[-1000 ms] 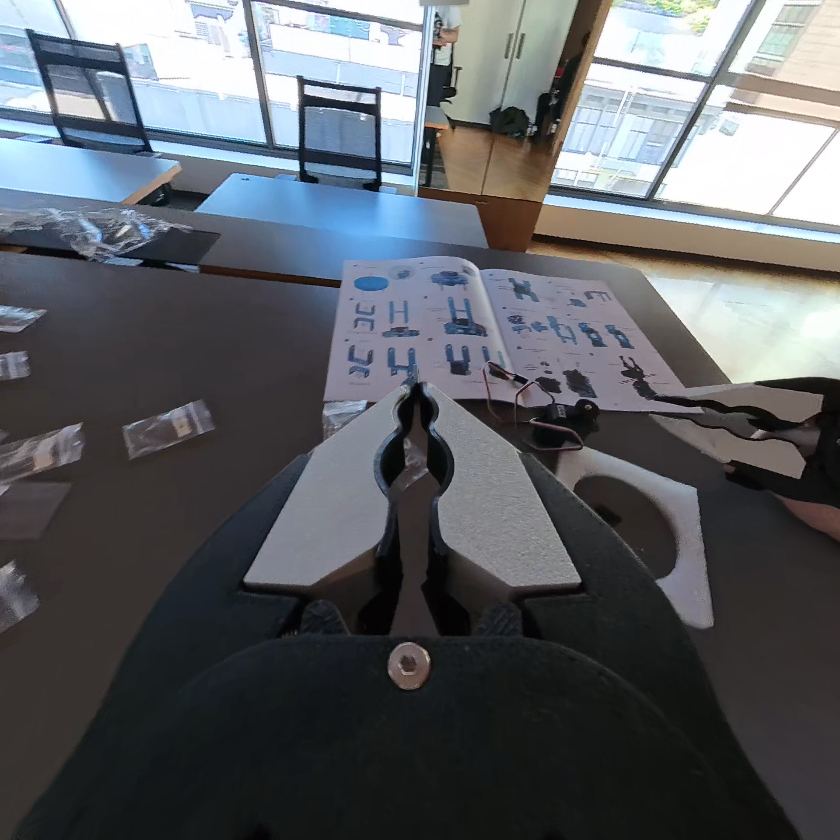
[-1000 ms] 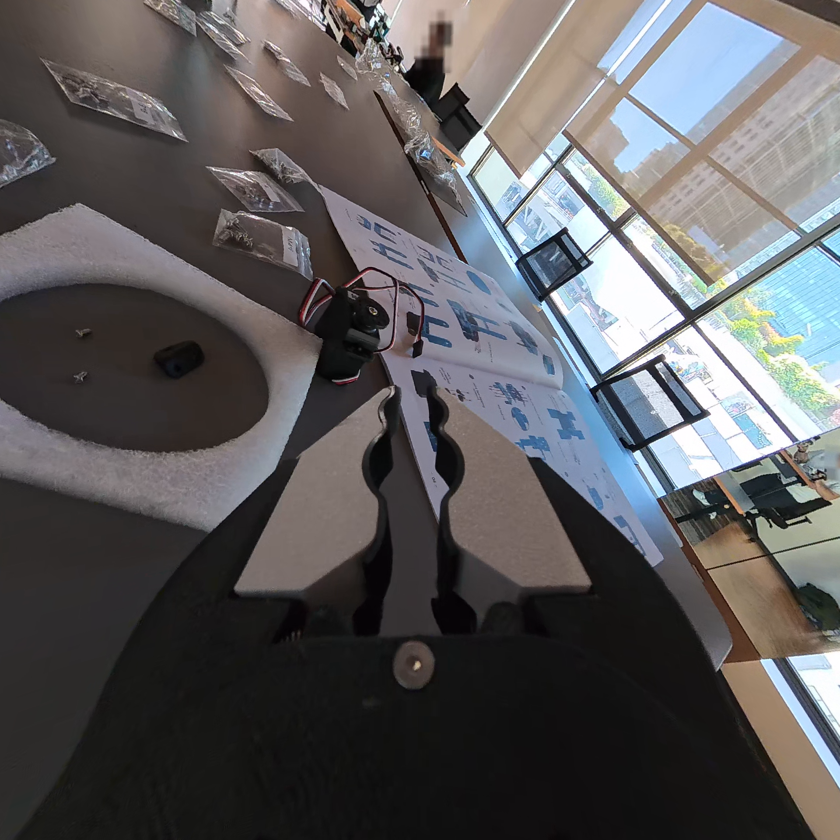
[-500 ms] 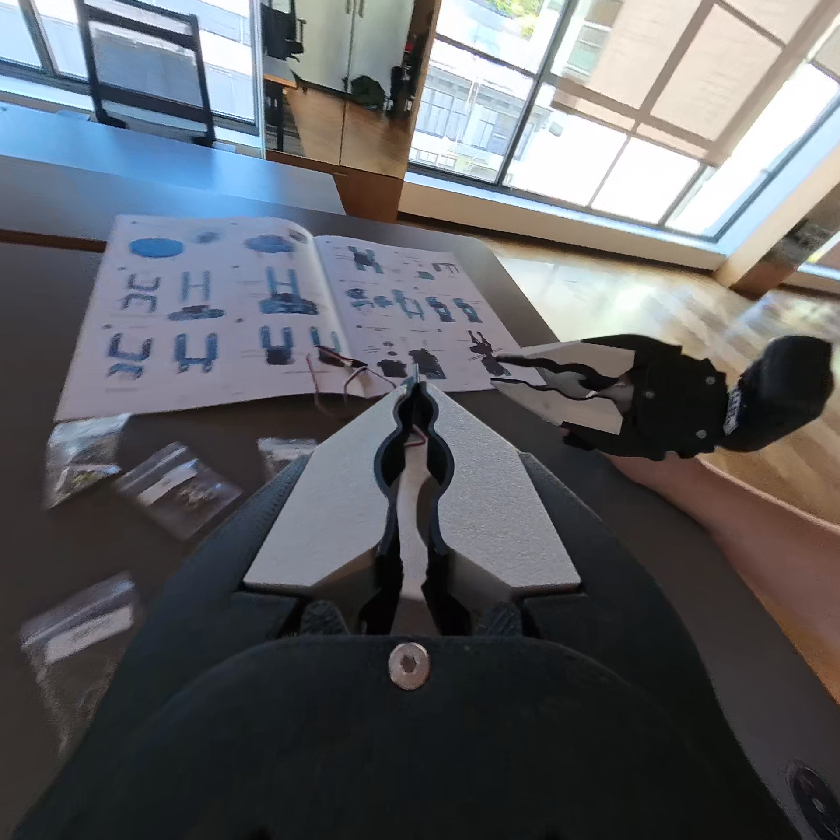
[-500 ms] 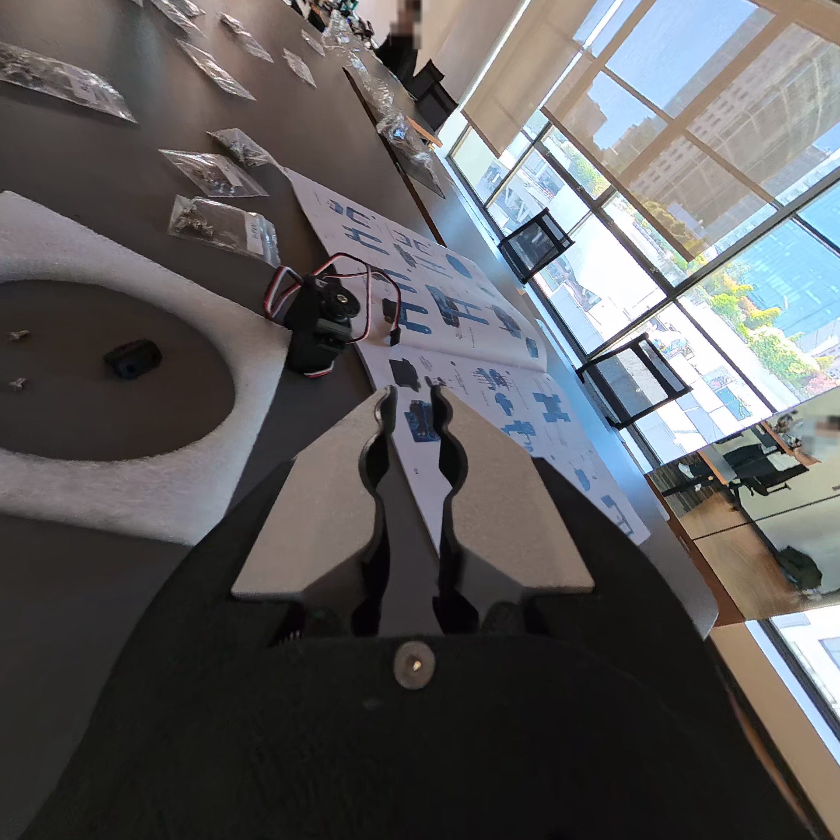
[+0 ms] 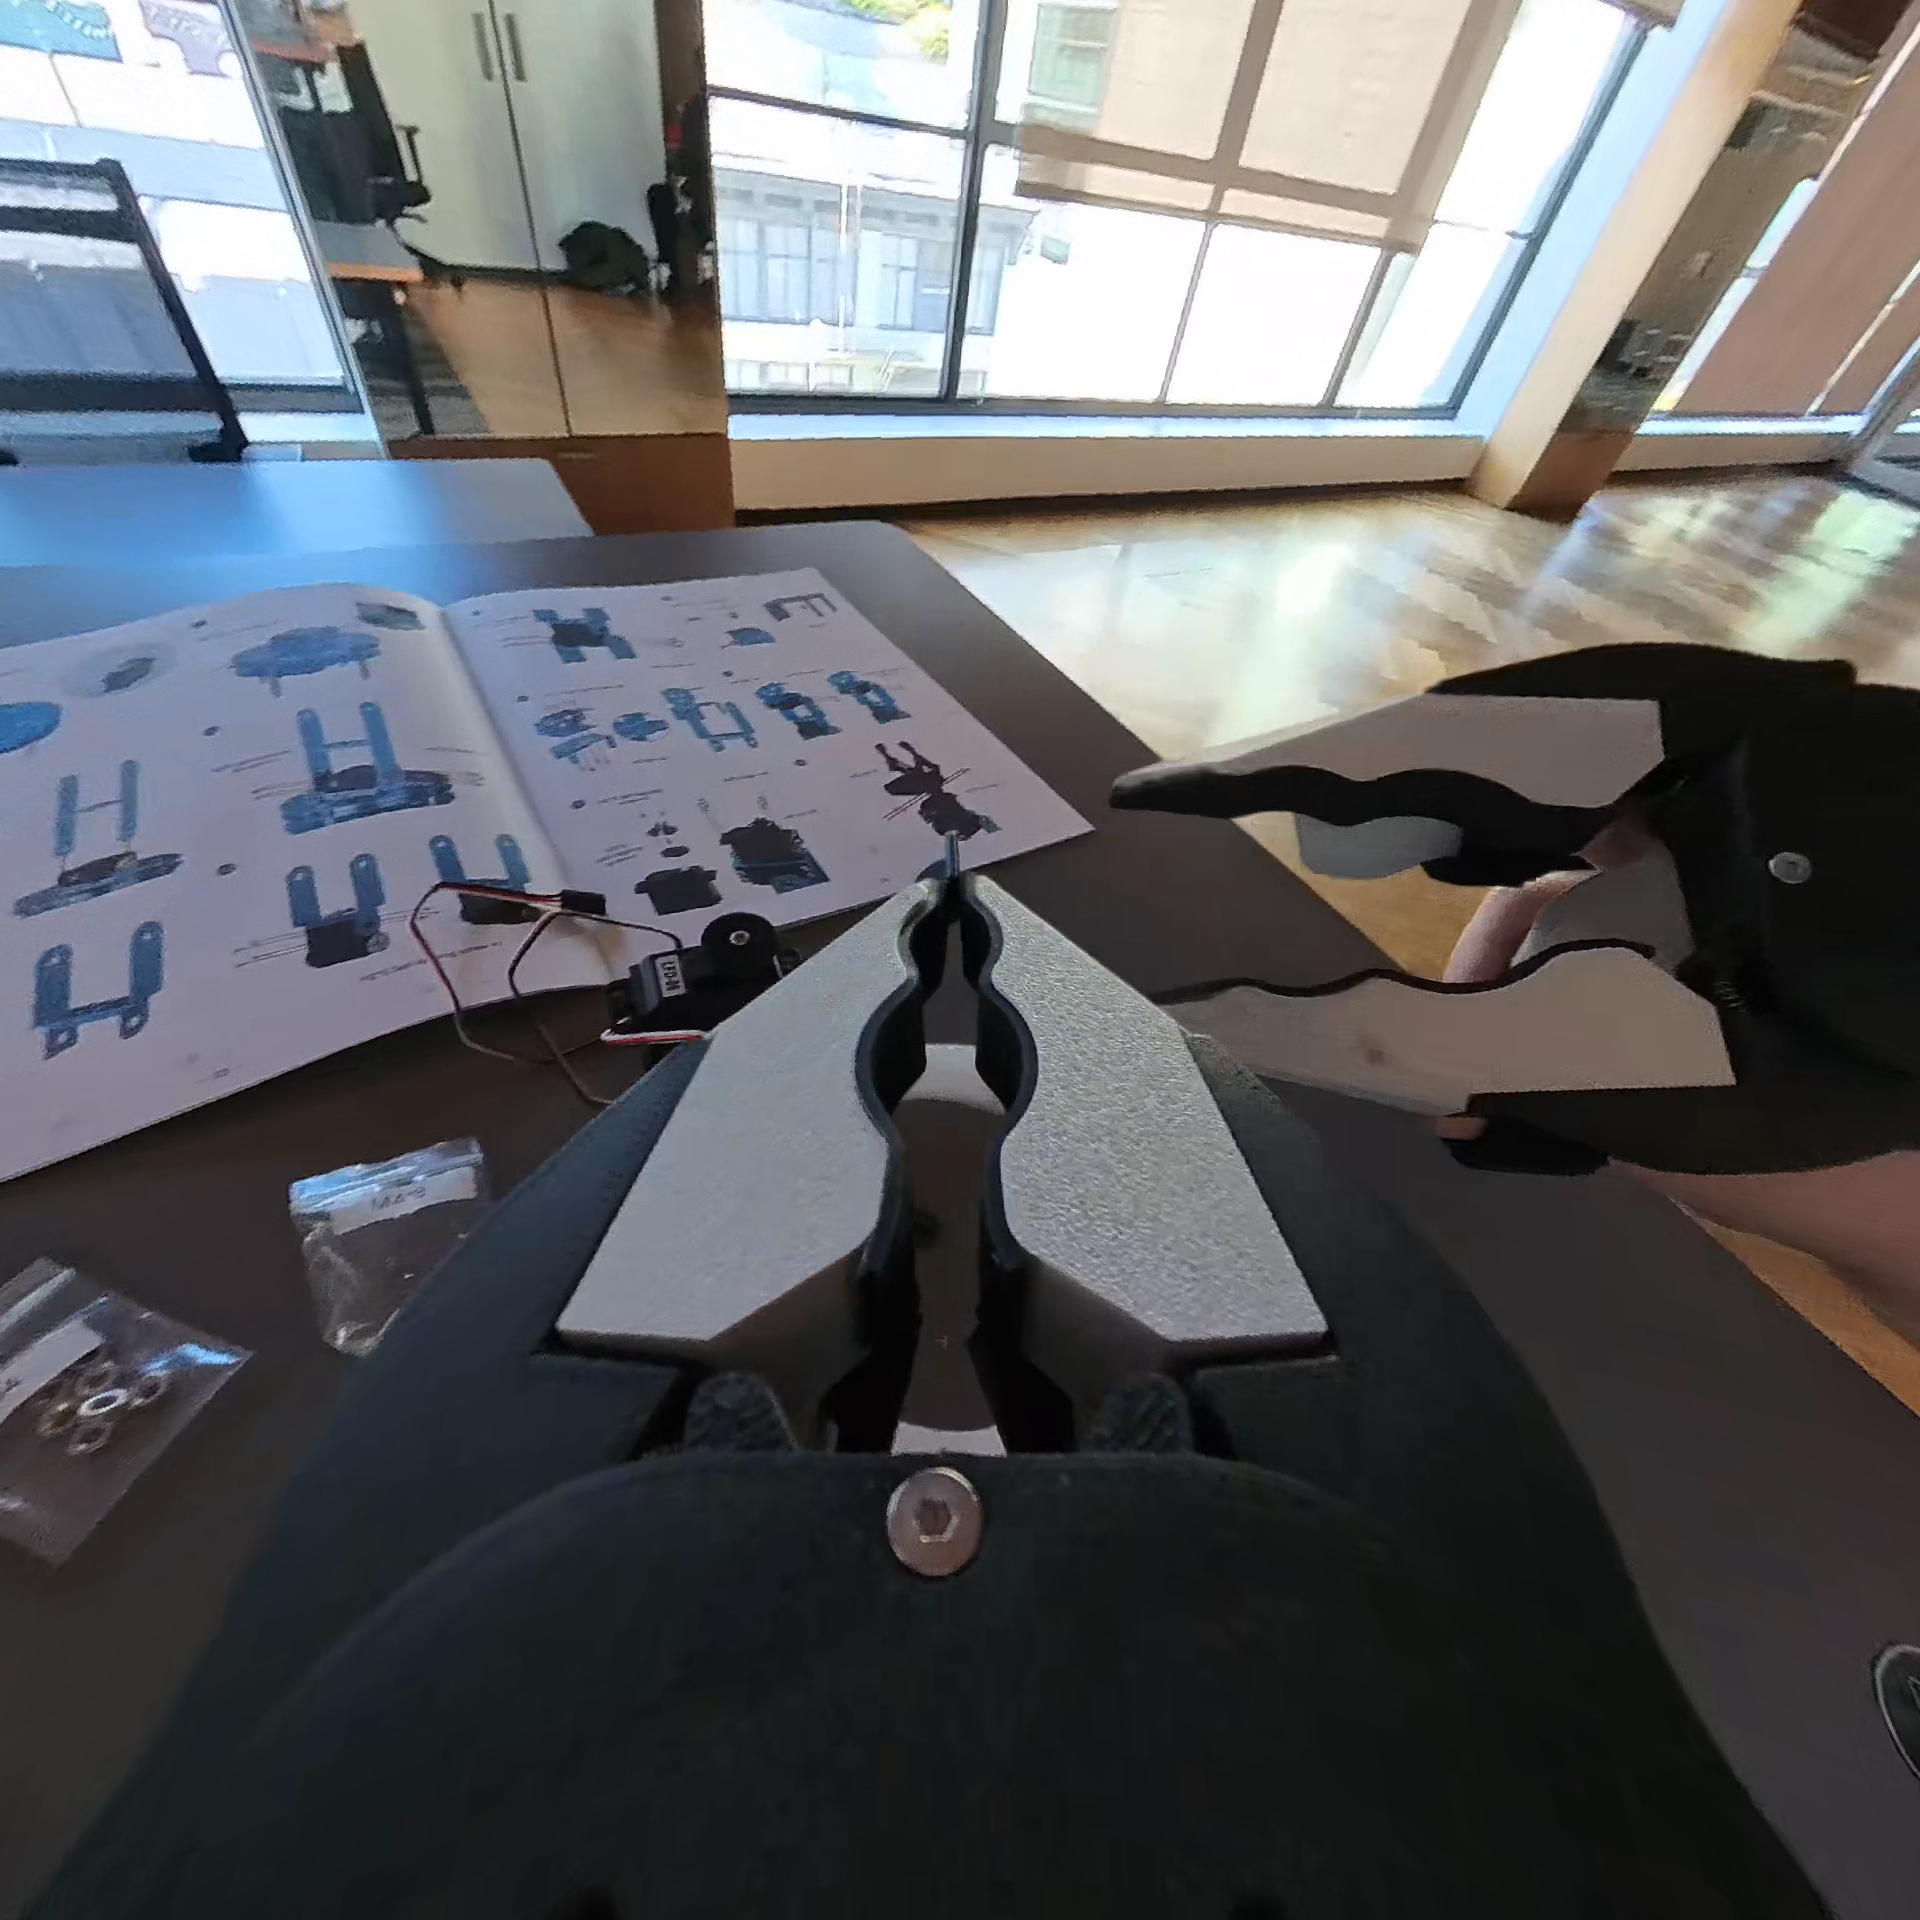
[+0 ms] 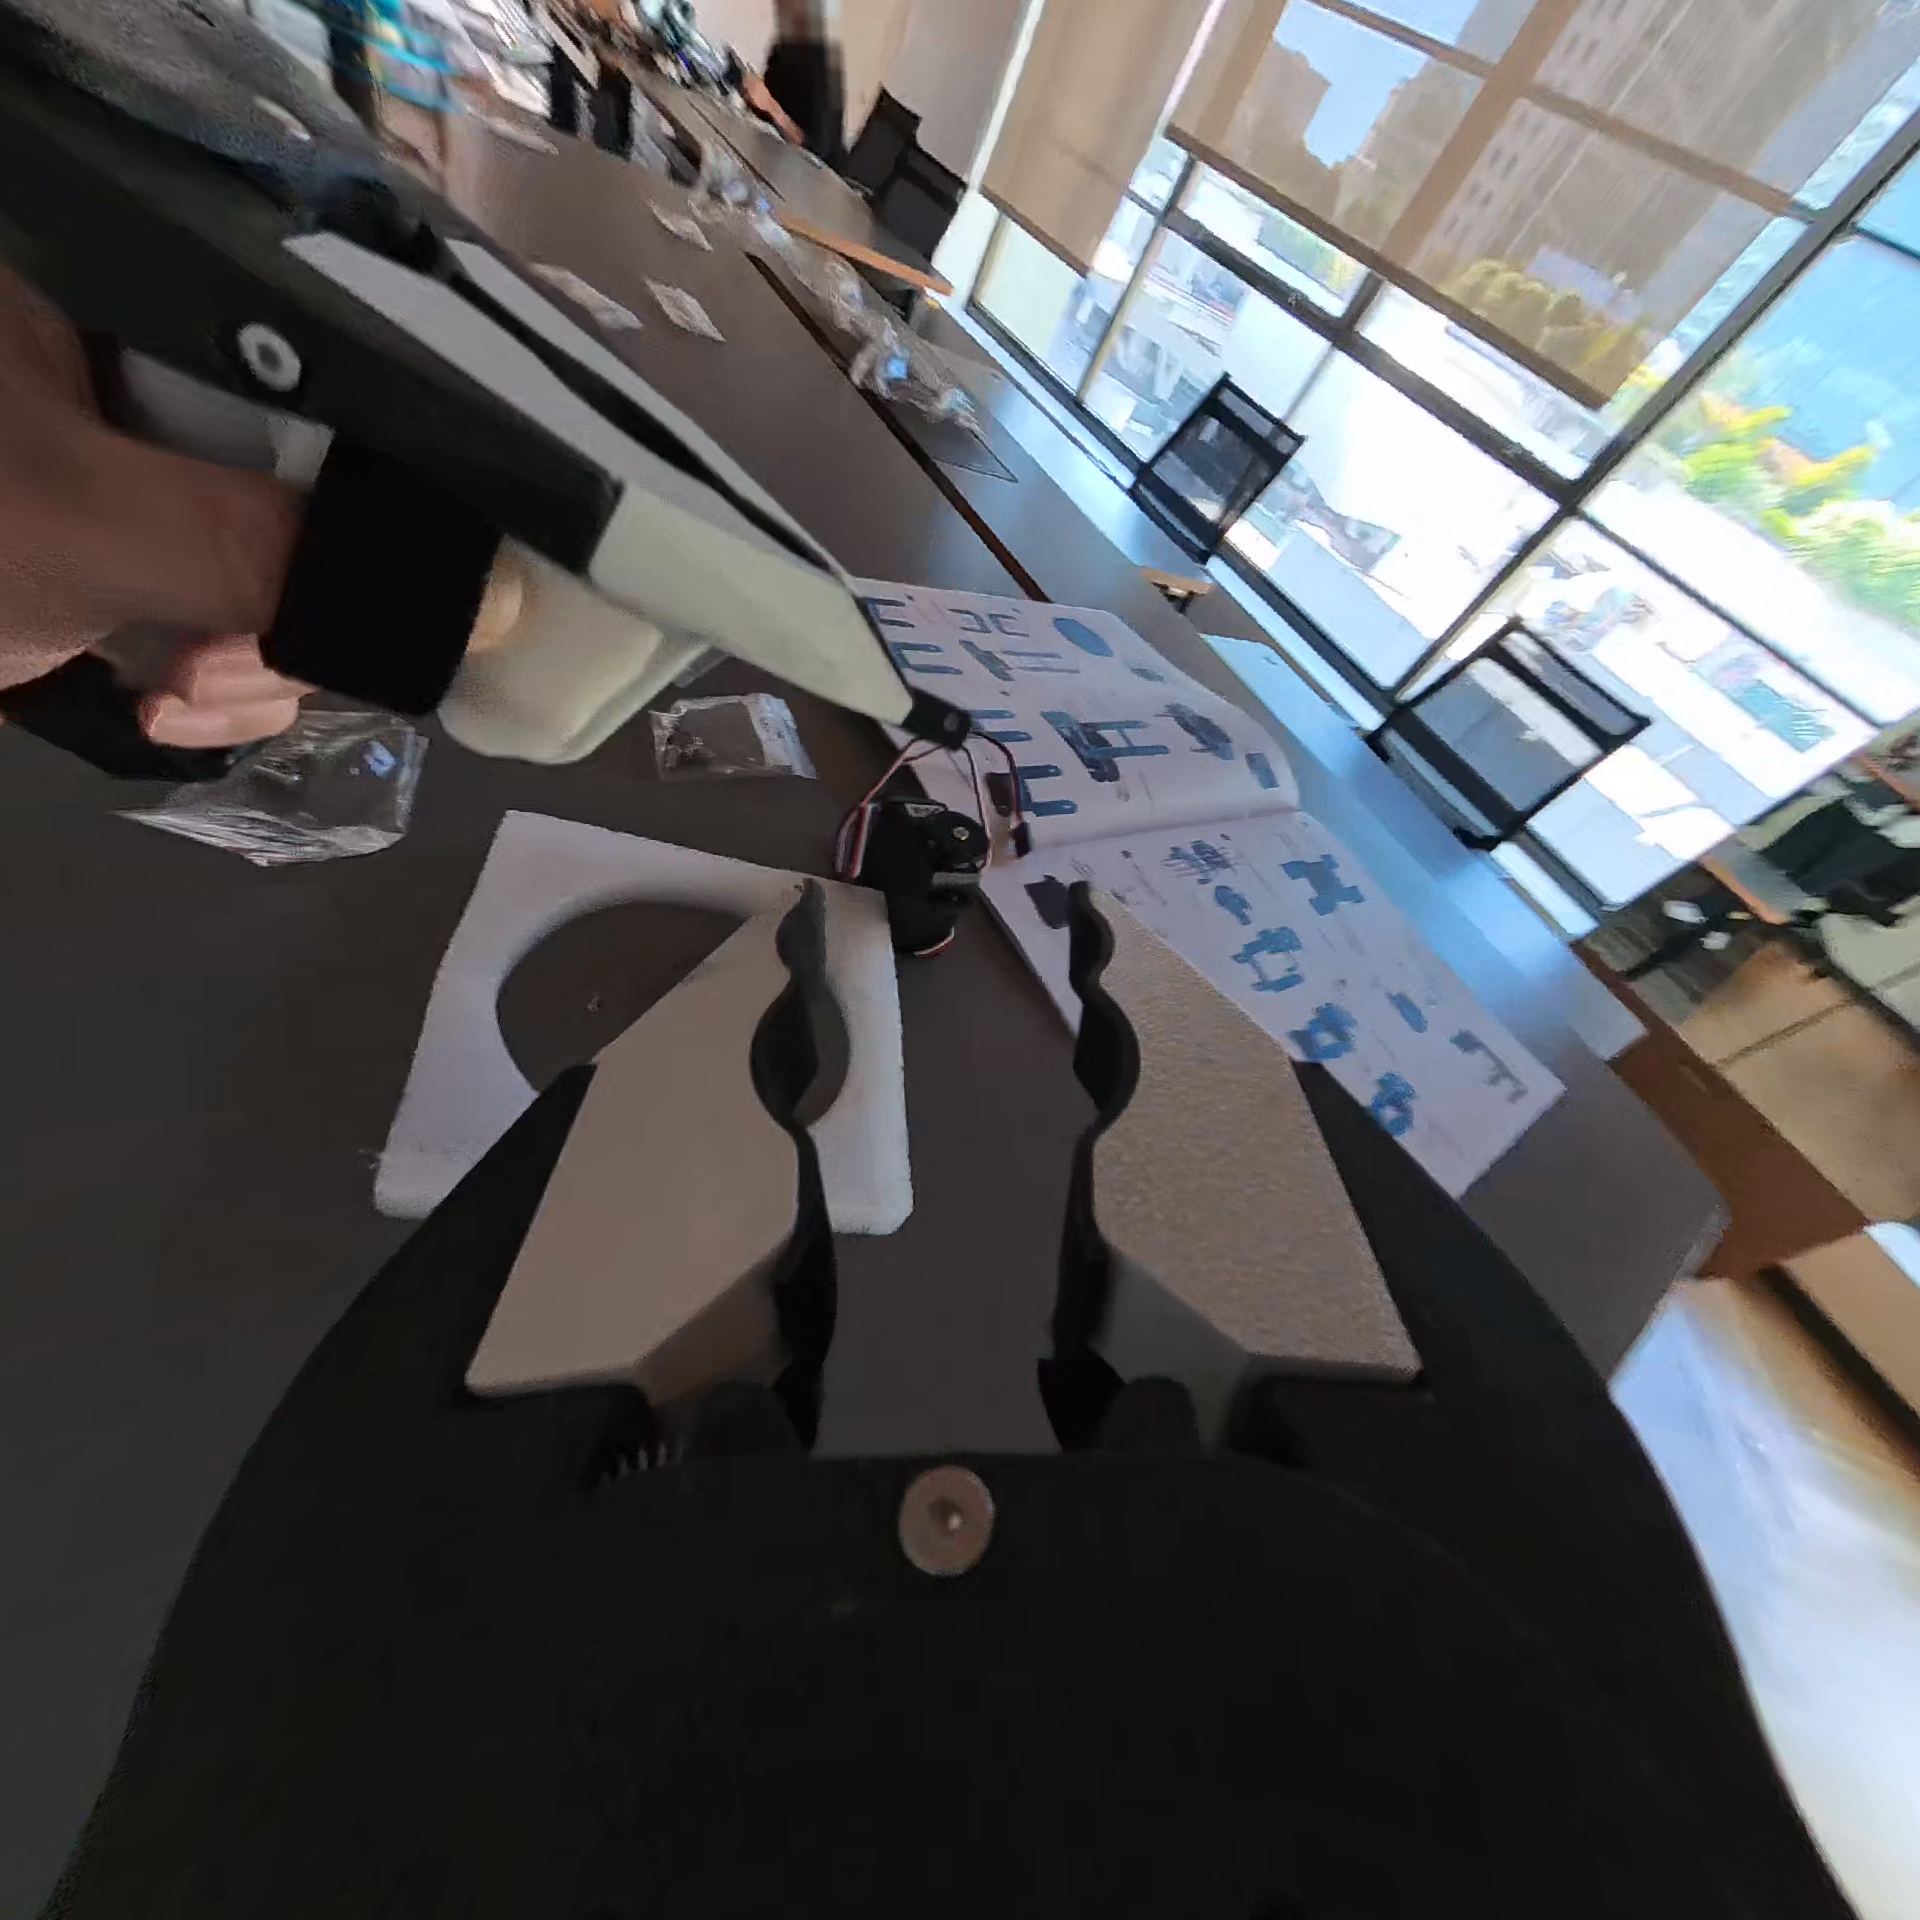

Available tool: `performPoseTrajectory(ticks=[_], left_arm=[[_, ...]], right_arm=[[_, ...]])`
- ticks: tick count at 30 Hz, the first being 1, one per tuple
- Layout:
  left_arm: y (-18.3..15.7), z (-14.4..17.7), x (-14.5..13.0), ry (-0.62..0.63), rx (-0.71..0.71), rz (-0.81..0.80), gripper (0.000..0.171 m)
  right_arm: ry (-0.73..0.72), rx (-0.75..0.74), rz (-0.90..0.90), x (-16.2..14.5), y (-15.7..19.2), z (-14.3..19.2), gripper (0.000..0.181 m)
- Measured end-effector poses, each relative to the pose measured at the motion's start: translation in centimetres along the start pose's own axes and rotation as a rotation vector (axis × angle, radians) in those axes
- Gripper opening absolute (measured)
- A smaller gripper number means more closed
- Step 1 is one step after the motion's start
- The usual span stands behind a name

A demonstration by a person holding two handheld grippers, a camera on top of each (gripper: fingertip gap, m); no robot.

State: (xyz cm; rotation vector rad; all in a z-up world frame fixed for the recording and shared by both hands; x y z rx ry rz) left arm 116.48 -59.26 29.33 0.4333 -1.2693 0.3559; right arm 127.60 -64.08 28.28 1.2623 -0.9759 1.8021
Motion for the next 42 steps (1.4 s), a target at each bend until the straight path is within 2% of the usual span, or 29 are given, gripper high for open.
performPoseTrajectory(ticks=[6, 13, 19, 32, 42], left_arm=[[0.6, 1.1, 0.2, -0.124, -0.127, 0.088, 0.000], [2.9, 2.9, -0.5, -0.209, -0.209, 0.217, 0.000], [3.3, 3.6, -1.3, -0.208, -0.270, 0.261, 0.000], [2.9, 3.3, -2.1, -0.158, -0.261, 0.108, 0.000], [2.9, 3.2, -2.8, -0.132, -0.343, 0.117, 0.001]], right_arm=[[0.052, -0.122, 0.131, 1.8, 2.4, -1.4, 0.039], [-0.005, -0.209, 0.099, 3.0, 4.9, -2.8, 0.027], [-0.019, -0.231, 0.112, 3.7, 6.1, -4.2, 0.025], [-0.038, -0.208, 0.005, 2.3, 5.8, -5.1, 0.017], [-0.076, -0.126, 0.029, 1.1, 5.7, -4.9, 0.017]])
Point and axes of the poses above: each gripper's, where its closed fingertips meet, z back along the fingers, x out of its top, y = z × x across the jaws, the point moved 7 cm from there along z, back along the fingers, and after that the axes turned 15 degrees about -z, right-handed, at the moved point
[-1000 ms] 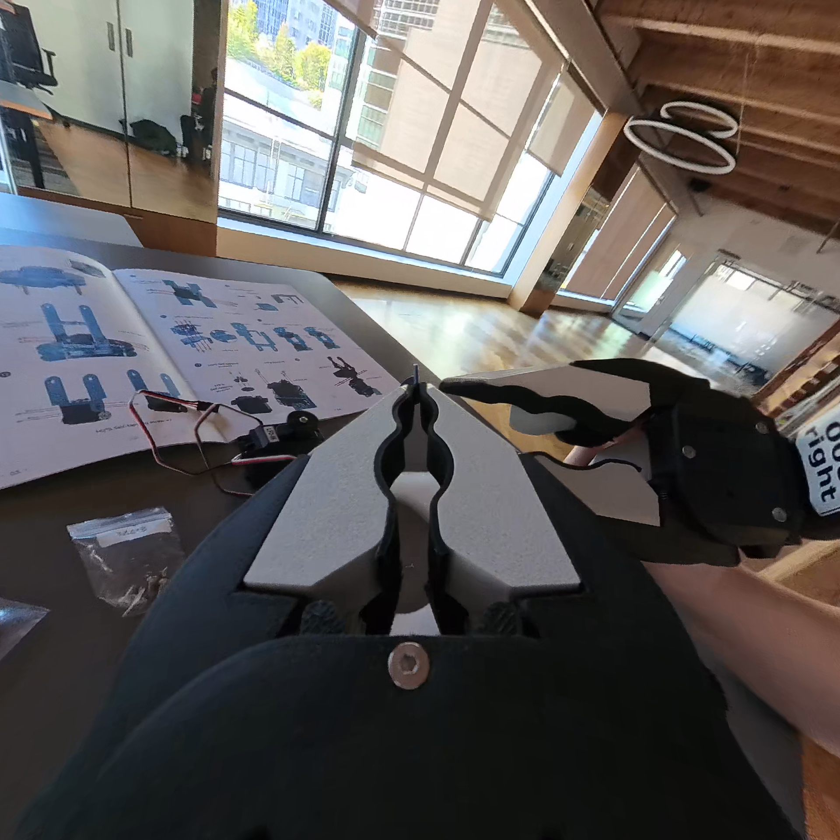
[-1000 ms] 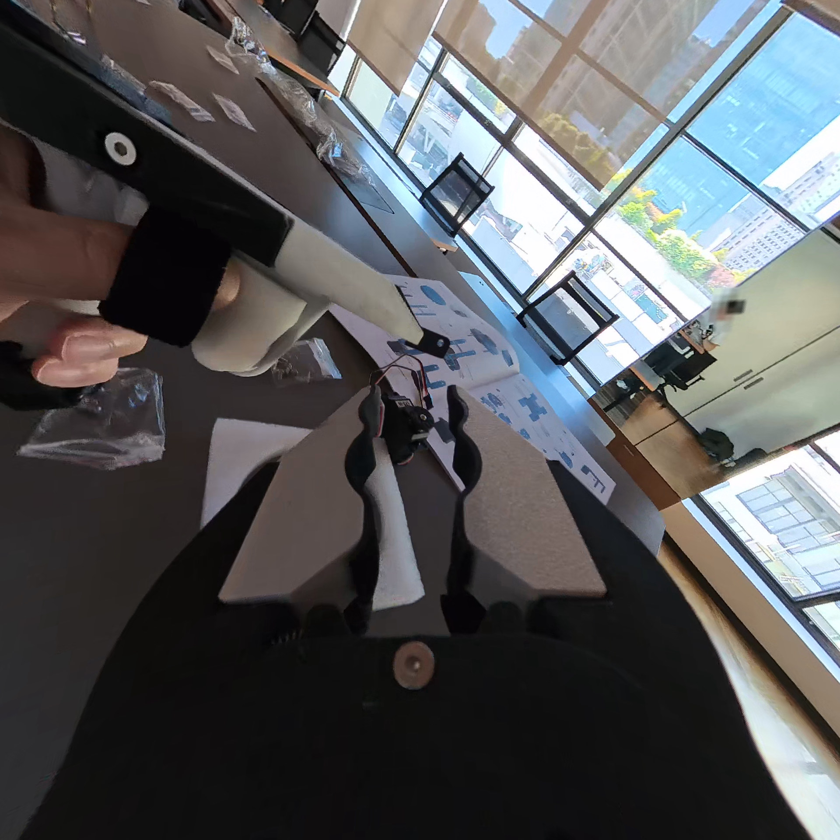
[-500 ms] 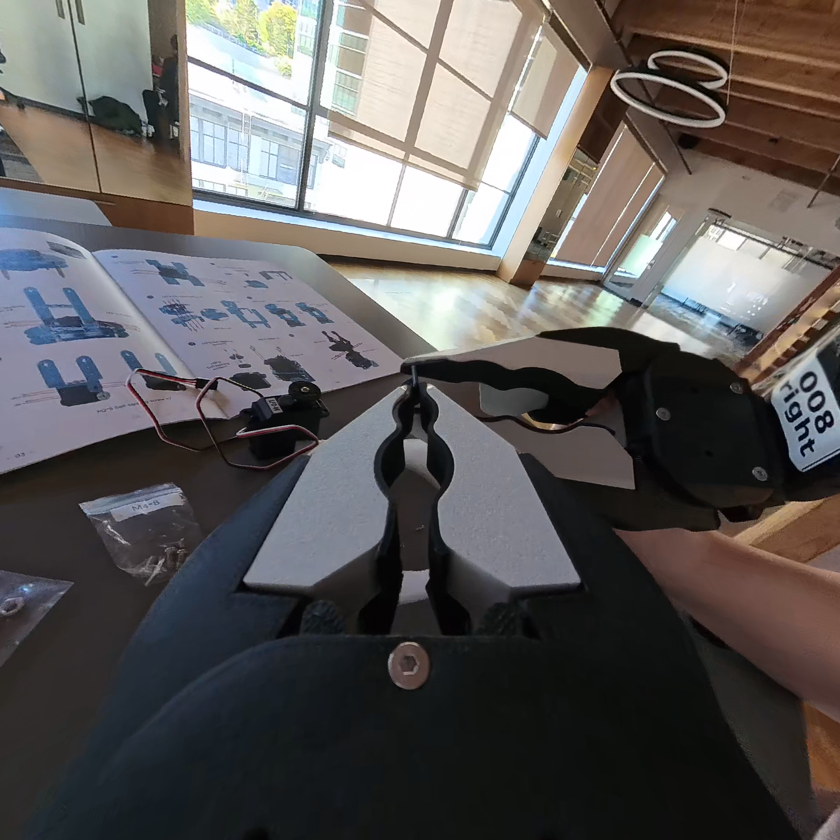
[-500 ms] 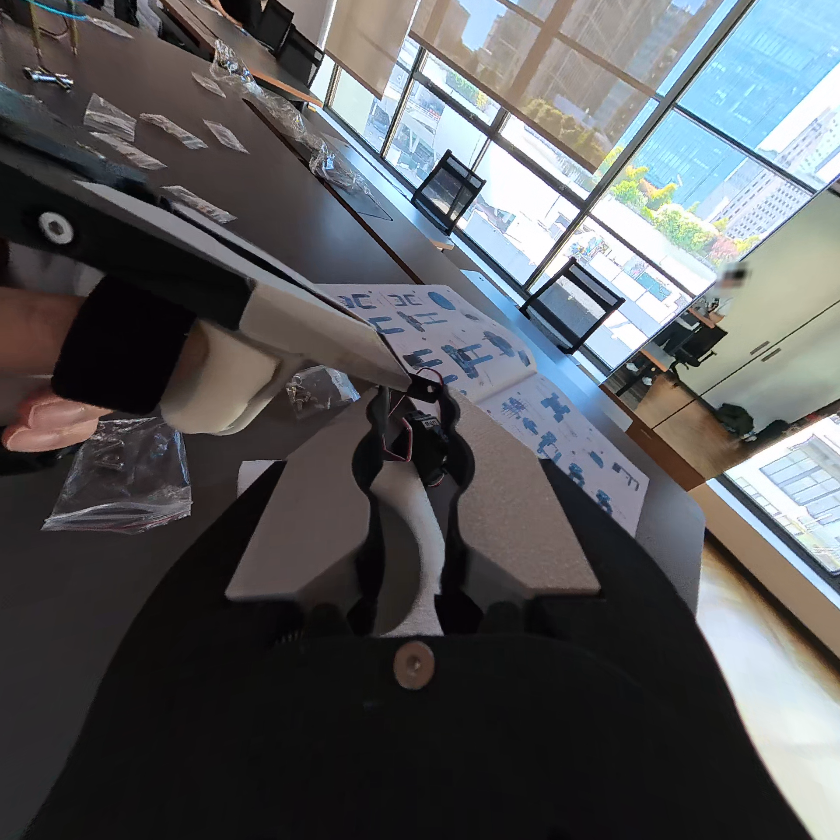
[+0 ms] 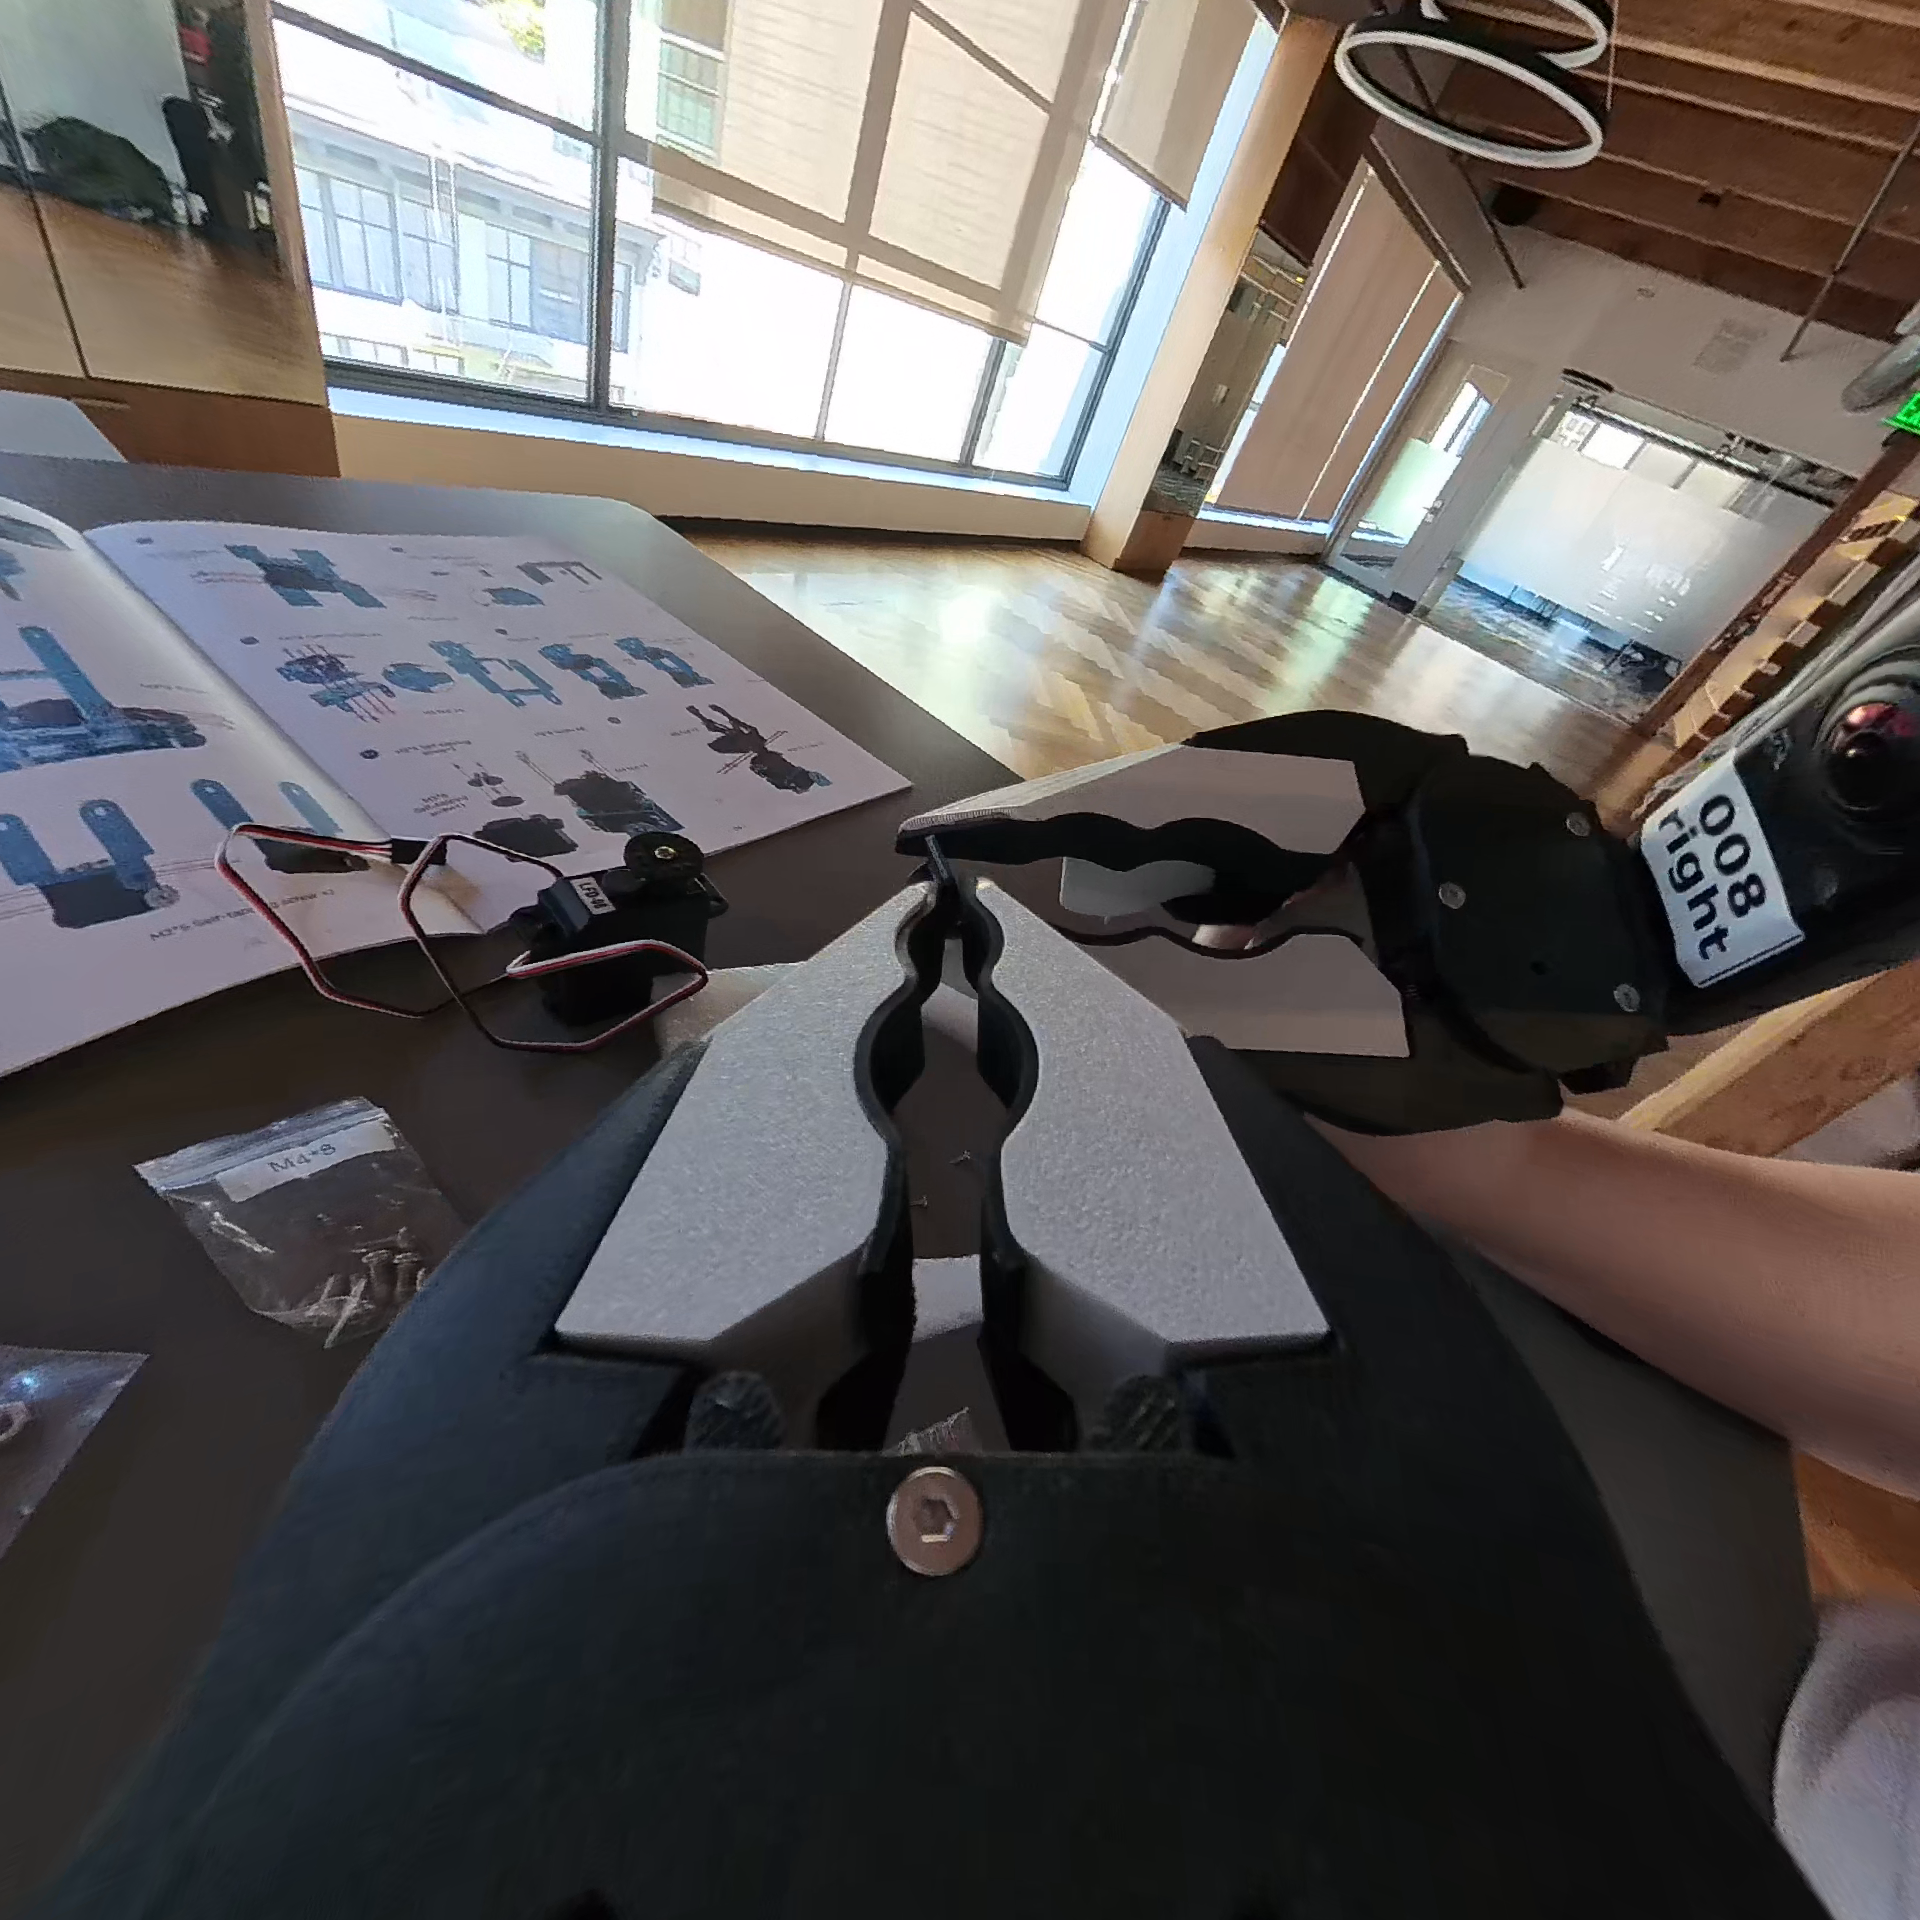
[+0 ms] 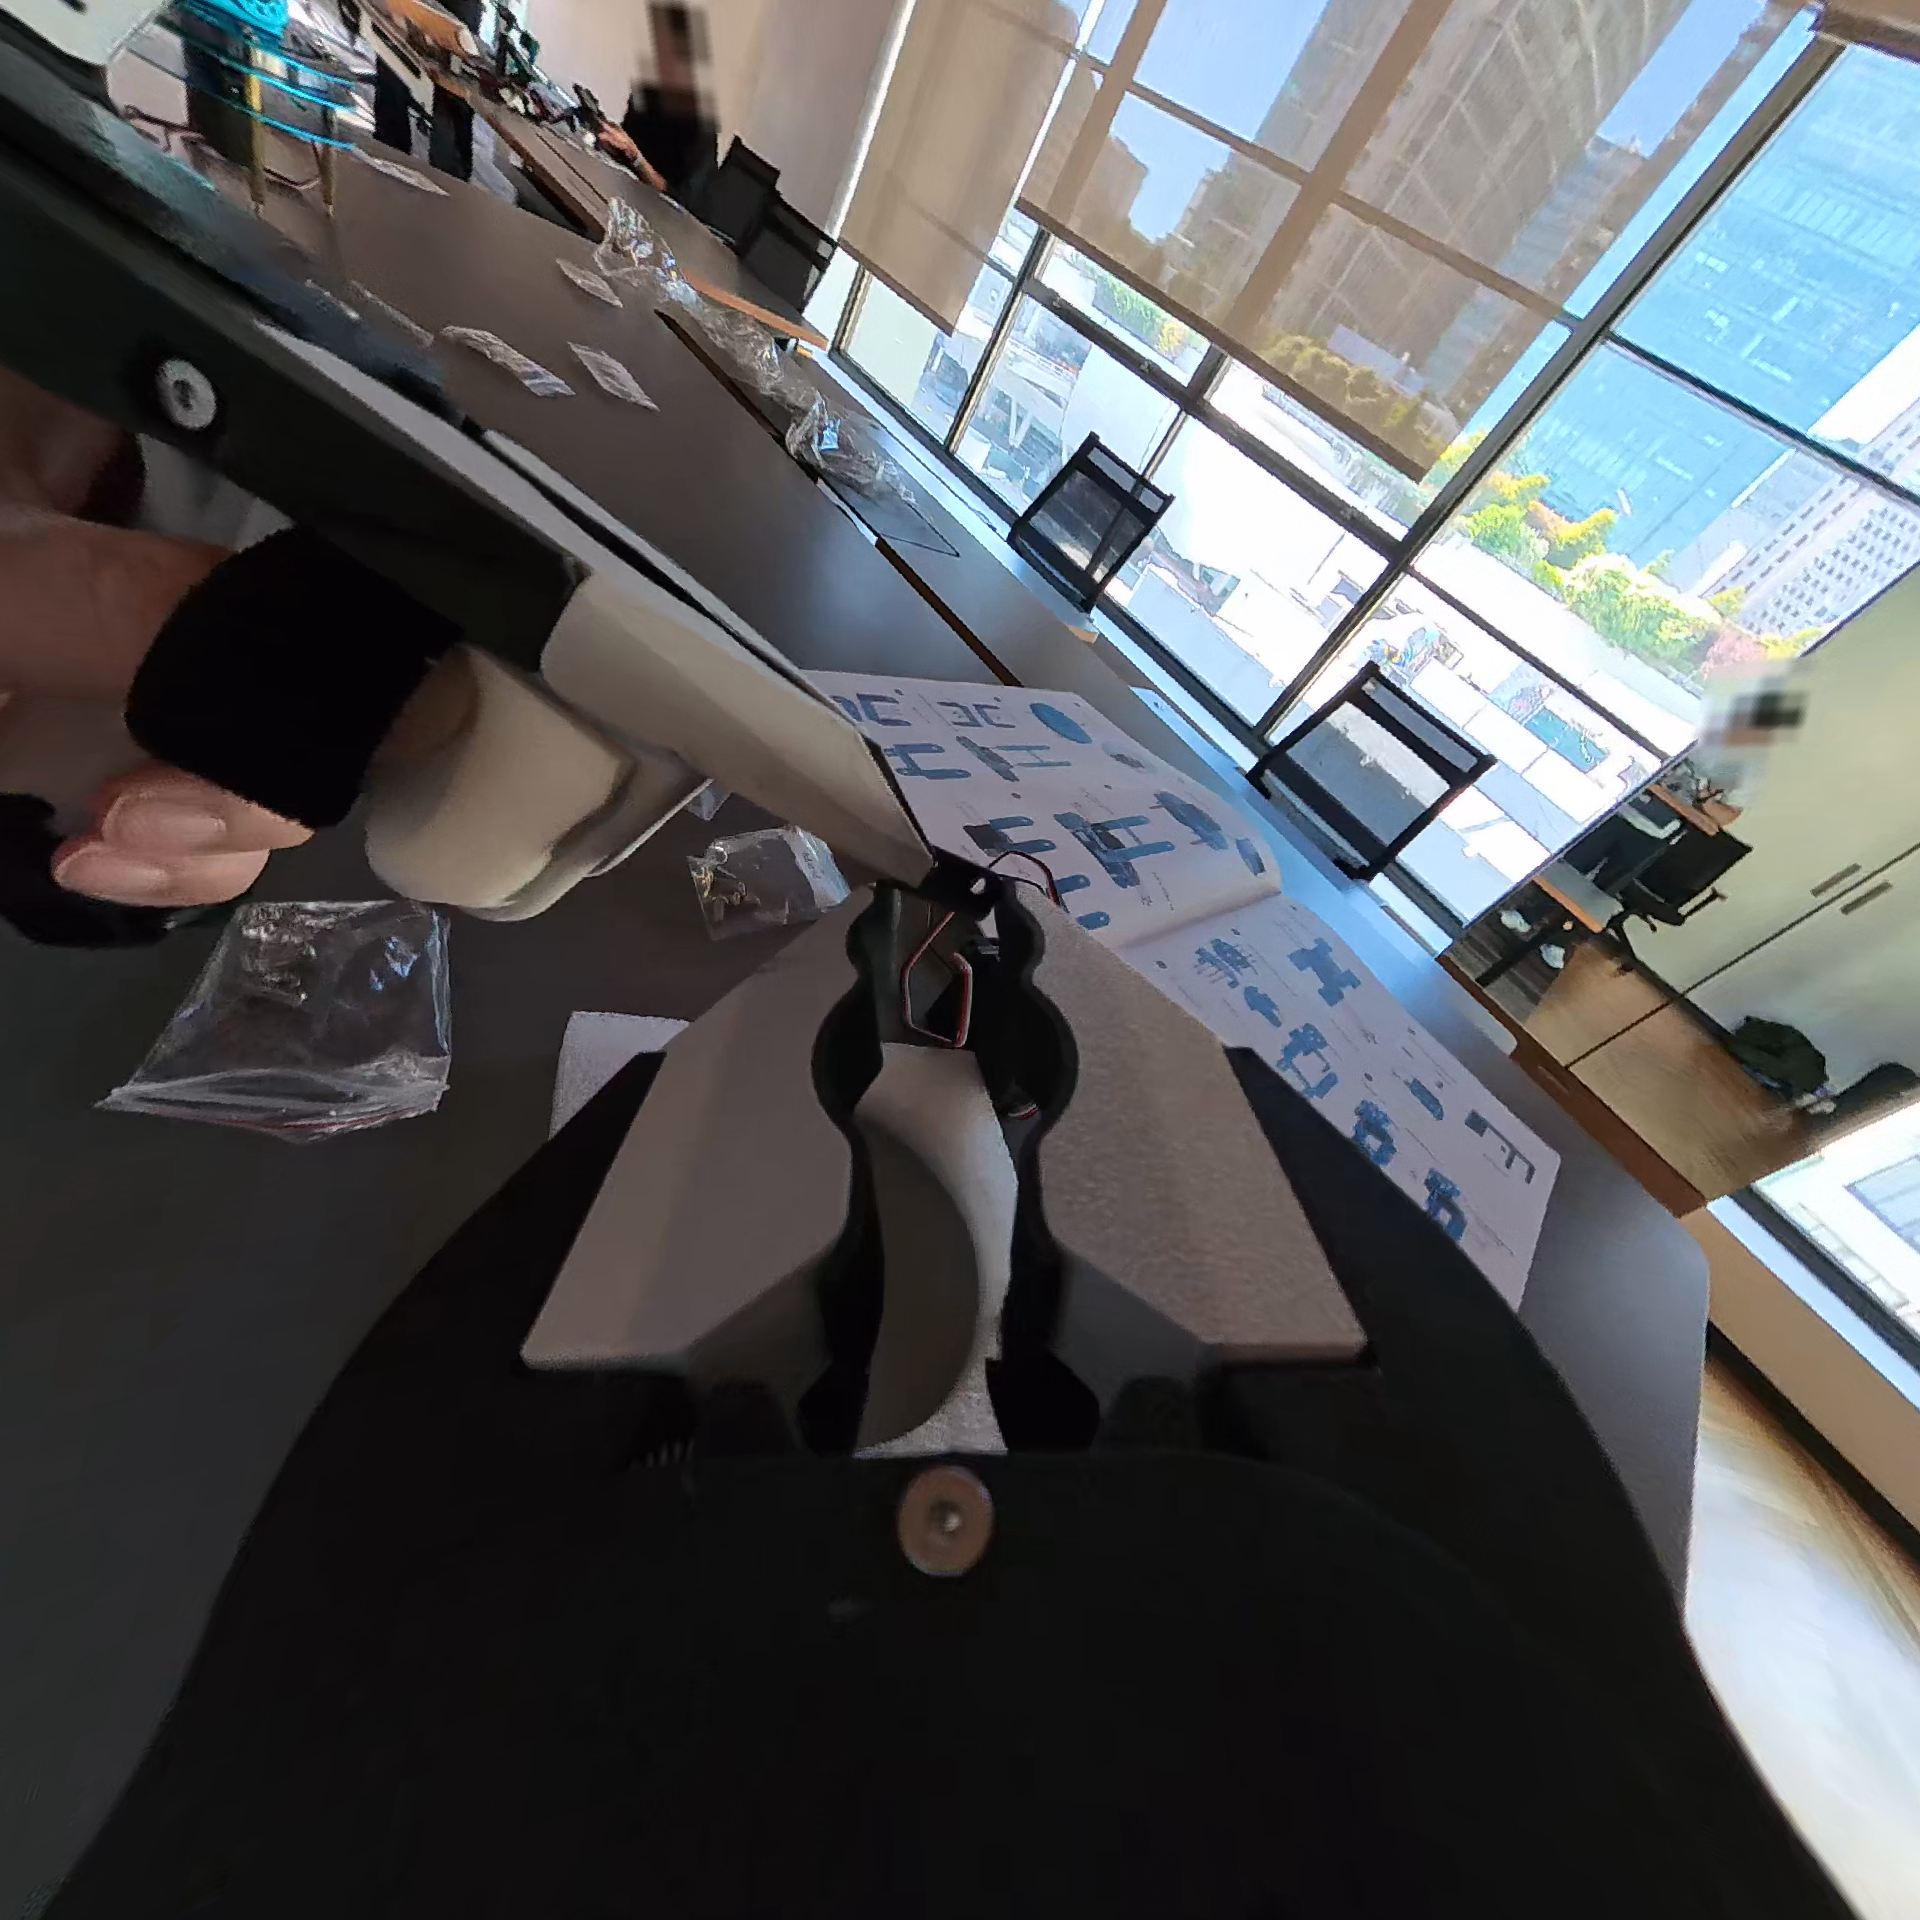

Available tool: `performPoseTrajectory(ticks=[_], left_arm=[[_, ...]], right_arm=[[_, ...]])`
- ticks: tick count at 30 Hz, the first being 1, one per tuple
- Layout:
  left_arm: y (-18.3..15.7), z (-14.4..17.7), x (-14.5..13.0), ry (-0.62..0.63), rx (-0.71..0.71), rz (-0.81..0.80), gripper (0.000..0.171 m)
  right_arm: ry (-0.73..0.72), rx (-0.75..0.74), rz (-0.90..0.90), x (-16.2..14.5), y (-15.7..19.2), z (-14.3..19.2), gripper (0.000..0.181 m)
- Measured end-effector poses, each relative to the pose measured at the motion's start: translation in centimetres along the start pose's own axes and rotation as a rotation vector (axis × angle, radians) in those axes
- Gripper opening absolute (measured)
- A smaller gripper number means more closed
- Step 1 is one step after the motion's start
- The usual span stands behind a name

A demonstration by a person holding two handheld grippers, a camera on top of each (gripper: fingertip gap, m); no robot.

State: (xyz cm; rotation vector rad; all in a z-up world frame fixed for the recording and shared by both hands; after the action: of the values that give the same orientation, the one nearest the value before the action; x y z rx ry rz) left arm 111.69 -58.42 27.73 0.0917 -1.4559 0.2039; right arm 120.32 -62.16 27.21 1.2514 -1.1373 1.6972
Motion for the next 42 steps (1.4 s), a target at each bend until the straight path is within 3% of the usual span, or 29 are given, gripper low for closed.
performPoseTrajectory(ticks=[10, 13, 24, 29, 35, 42], left_arm=[[-0.3, -0.1, -0.3, 0.041, -0.007, -0.065, 0.000], [-0.2, 0.1, -0.2, 0.049, 0.034, -0.116, 0.000], [0.0, 0.6, 0.3, 0.063, 0.132, -0.300, 0.000], [-0.7, 0.2, 0.3, 0.093, 0.094, -0.402, 0.000], [-0.7, 0.5, 1.0, 0.117, -0.092, -0.531, 0.000], [0.1, 0.8, 1.4, 0.232, -0.179, -0.807, 0.000]], right_arm=[[-0.007, 0.053, 0.105, -0.5, -0.2, 0.2, 0.017], [0.000, 0.031, 0.094, -0.7, -0.5, 0.1, 0.010], [0.031, 0.123, -0.016, -1.1, -2.3, 0.5, 0.016], [0.068, 0.214, -0.023, -1.2, -2.5, 0.9, 0.017], [0.143, 0.434, 0.018, -0.1, -2.9, 2.1, 0.020], [0.146, 0.482, 0.141, 2.2, -3.0, 1.3, 0.018]])
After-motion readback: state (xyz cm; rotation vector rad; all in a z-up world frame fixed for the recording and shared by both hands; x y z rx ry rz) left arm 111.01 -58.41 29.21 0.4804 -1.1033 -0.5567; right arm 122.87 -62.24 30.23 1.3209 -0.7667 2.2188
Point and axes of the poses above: each gripper's, where its closed fingertips meet, z back along the fingers, x out of its top, y = z × x across the jaws, the point moved 7 cm from there along z, back along the fingers, and after that the axes turned 15 degrees about -z, right-handed, at the moved point
